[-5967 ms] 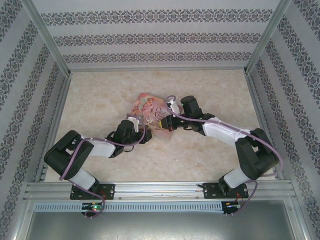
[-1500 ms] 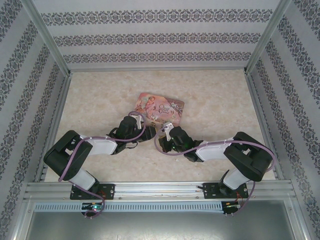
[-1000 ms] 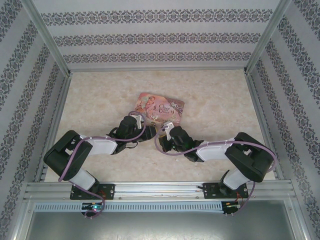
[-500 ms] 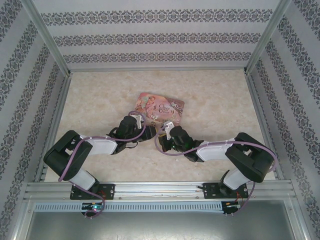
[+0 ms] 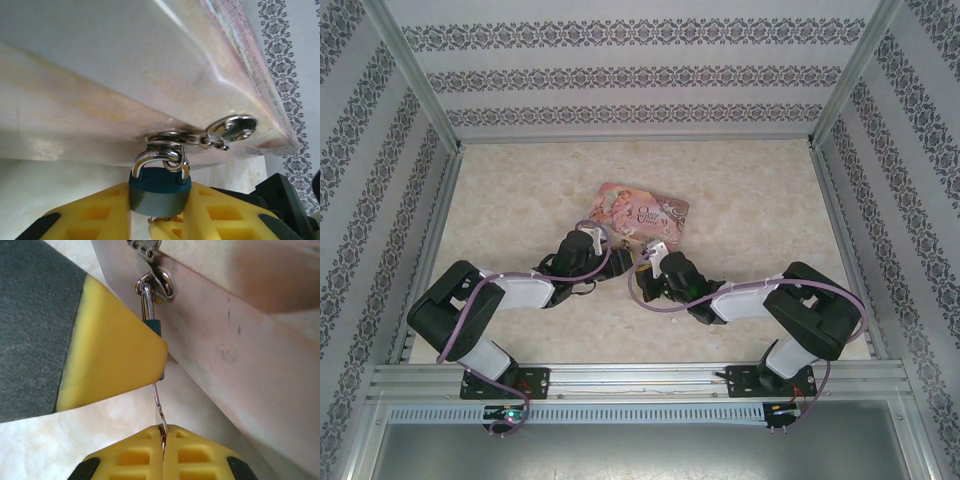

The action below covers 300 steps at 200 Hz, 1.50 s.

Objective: Unlock a padlock with a key

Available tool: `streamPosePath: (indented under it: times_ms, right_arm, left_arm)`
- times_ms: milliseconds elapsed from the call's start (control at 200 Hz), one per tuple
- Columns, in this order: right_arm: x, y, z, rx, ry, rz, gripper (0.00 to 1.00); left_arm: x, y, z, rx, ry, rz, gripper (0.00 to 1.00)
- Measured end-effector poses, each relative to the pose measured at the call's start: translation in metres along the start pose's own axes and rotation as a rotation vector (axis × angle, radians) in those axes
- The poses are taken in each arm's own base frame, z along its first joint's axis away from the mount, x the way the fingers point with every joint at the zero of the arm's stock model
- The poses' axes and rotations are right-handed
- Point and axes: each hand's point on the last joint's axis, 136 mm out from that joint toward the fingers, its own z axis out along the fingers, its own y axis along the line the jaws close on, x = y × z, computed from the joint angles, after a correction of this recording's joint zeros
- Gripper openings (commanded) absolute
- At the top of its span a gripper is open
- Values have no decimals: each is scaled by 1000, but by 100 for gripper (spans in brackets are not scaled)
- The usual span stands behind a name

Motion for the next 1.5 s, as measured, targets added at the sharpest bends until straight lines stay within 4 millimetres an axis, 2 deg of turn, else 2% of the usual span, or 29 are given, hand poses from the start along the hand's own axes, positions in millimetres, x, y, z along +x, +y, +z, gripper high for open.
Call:
streamPosePath:
  times_ms: [1499]
  right_arm:
    - [-1, -1, 1, -39, -14, -12, 0]
  left_arm:
    - [-4, 1, 5, 10, -20, -11, 29]
